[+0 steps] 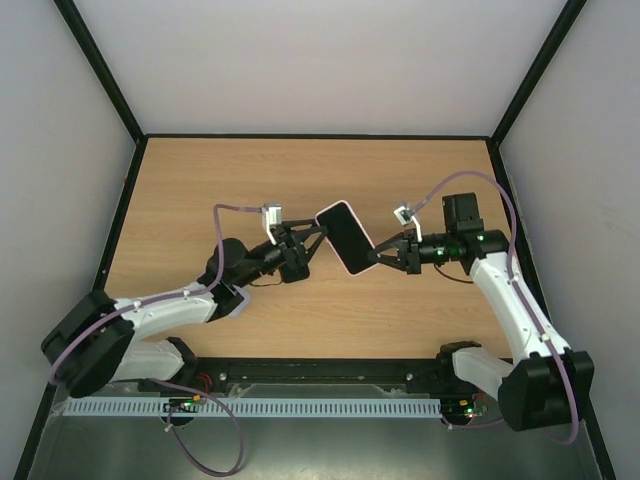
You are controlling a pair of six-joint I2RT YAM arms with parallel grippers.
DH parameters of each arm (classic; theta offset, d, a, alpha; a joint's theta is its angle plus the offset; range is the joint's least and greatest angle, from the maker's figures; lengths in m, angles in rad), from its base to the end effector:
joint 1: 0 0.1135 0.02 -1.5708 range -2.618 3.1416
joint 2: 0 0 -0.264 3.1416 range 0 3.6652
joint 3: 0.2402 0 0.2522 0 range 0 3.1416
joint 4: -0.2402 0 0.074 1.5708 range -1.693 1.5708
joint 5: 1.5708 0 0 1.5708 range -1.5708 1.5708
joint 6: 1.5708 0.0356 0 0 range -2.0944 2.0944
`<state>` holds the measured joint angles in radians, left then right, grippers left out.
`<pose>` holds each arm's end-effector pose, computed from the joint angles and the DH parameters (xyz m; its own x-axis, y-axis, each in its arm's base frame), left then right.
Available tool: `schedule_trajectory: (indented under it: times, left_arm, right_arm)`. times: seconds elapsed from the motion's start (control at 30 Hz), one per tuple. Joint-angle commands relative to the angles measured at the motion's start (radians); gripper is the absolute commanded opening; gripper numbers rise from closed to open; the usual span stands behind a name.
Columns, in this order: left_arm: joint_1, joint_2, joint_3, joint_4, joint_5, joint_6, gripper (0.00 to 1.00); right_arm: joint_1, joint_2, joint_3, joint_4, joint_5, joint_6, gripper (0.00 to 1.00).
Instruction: Take the phone out of the phone case
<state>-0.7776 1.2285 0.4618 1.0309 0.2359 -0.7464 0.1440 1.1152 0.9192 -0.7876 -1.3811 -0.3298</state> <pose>0.1754 -0.1843 0.2638 -0.4357 -0.4975 -0.7501 0.7452 0.2681 -0.6106 0.1934 0.0634 0.2945 -0.5963 -0.1482 -0.7889 -0.8019 0.0640 0.5941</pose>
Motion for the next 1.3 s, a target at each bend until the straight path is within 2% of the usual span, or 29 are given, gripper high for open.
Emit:
schedule_trajectory:
  times: [0.0, 0.07, 0.33, 0.77, 0.93, 0.97, 1.03, 1.07, 1.17, 1.27]
  left_arm:
    - [-0.014, 0.075, 0.056, 0.201, 0.093, -0.039, 0.63]
    - [-0.018, 0.101, 0.063, 0.24, 0.106, -0.05, 0.56]
    - [-0.023, 0.19, 0.11, 0.36, 0.158, -0.092, 0.38]
    - [-0.027, 0.204, 0.159, 0.357, 0.21, -0.087, 0.11]
    - [-0.012, 0.174, 0.183, 0.28, 0.264, -0.083, 0.03]
    - [-0.004, 0.16, 0.194, 0.241, 0.287, -0.068, 0.03]
    - [0.018, 0.114, 0.22, 0.098, 0.316, -0.019, 0.03]
    - [0.029, 0.091, 0.236, 0.025, 0.332, 0.006, 0.03]
    - [0.06, 0.012, 0.276, -0.16, 0.376, 0.069, 0.03]
    - [0.073, -0.048, 0.333, -0.378, 0.42, 0.168, 0.03]
  right_arm:
    - [-0.004, -0.096, -0.076, 0.351, -0.138, 0.323, 0.02]
    - [-0.003, -0.107, -0.1, 0.396, -0.139, 0.358, 0.02]
    - [-0.004, -0.1, -0.116, 0.393, -0.16, 0.353, 0.02]
    - [-0.003, -0.106, -0.143, 0.4, -0.144, 0.337, 0.02]
    - [-0.004, -0.118, -0.118, 0.294, -0.08, 0.221, 0.03]
    - [-0.003, -0.117, -0.094, 0.231, -0.043, 0.15, 0.07]
    - [-0.002, -0.109, -0.035, 0.067, 0.026, -0.045, 0.35]
    - [-0.002, -0.102, -0.007, -0.012, 0.057, -0.135, 0.45]
    - [-0.002, -0.085, 0.058, -0.171, 0.172, -0.367, 0.65]
    - [-0.002, -0.07, 0.098, -0.322, 0.254, -0.555, 0.77]
